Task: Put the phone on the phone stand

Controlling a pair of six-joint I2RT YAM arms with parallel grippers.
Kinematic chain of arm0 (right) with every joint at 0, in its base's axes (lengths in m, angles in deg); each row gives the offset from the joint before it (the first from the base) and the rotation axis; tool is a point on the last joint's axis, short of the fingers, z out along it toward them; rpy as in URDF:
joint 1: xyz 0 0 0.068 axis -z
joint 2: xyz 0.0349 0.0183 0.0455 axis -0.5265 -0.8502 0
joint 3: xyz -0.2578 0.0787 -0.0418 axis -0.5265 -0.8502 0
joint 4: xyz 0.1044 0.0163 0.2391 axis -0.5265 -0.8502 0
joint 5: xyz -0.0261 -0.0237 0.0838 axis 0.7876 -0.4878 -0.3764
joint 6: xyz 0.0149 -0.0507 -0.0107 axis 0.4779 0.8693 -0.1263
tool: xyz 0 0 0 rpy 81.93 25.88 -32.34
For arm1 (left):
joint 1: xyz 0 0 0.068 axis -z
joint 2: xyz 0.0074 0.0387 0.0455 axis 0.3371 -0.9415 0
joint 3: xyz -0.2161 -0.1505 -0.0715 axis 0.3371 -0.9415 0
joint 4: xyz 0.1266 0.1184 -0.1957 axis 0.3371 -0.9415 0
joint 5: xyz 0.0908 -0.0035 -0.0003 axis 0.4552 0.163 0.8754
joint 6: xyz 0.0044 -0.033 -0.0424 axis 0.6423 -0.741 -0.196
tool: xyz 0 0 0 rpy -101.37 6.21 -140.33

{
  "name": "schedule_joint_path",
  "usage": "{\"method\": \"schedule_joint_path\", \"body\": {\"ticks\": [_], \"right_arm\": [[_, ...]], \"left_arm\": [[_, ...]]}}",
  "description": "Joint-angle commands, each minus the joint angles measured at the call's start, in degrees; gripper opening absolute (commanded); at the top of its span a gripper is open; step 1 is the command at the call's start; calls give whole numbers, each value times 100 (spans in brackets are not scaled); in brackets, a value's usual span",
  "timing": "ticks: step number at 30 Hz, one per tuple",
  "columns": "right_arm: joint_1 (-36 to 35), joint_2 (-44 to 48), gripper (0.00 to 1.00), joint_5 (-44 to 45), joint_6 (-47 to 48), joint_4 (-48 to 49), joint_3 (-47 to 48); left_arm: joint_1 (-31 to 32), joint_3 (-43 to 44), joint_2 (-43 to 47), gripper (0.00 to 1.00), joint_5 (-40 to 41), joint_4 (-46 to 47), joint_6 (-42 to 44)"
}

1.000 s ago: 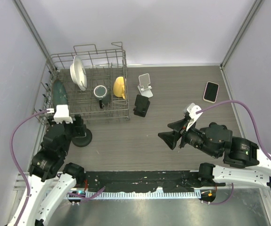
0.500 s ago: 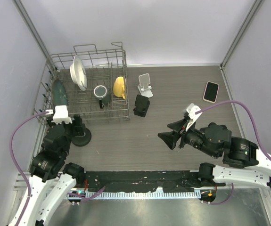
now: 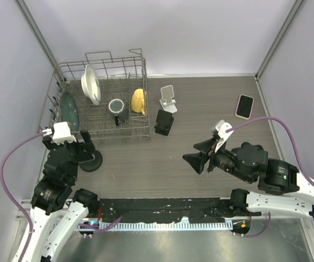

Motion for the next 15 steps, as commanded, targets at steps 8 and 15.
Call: {"method": "schedule_joint_path", "body": {"ticks": [8,15], "right_arm": [[12,-389,65,49,17,390,98],[125,-1118,69,1006,-290,680,-263]], "left_arm": [[-16,2591,-815,100,-249,-1527,-540],[-7,3342,-1544,100,-3167,-1538,-1057]]}}
